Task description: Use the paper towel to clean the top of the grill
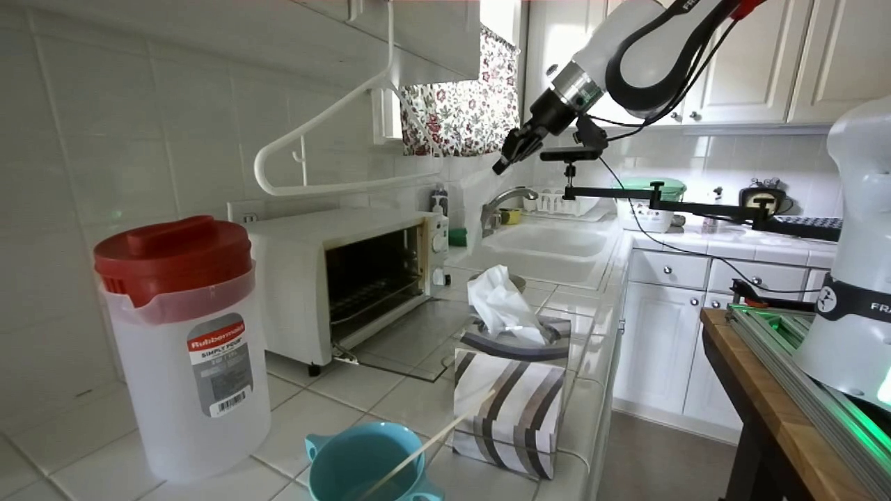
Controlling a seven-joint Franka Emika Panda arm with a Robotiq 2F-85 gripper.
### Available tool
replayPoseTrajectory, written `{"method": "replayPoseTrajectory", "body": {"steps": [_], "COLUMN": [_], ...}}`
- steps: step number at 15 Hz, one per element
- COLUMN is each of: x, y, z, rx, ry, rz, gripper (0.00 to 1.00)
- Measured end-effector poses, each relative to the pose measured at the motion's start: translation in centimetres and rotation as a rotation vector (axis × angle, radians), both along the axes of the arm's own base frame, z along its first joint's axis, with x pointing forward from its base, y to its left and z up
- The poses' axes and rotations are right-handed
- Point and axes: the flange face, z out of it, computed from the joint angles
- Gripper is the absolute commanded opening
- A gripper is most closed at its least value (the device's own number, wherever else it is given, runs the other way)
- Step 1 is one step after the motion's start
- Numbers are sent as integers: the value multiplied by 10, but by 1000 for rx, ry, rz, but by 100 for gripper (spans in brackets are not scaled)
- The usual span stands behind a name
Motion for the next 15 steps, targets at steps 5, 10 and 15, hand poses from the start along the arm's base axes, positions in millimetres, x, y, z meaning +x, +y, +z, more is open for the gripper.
{"method": "replayPoseTrajectory", "body": {"steps": [5, 10, 15], "x": [3, -7, -7], "y": [22, -12, -11], "z": [3, -4, -4], "rx": [68, 99, 100], "ry": [-1, 40, 41], "rz": [47, -7, -5], "gripper": [0, 1, 0]}}
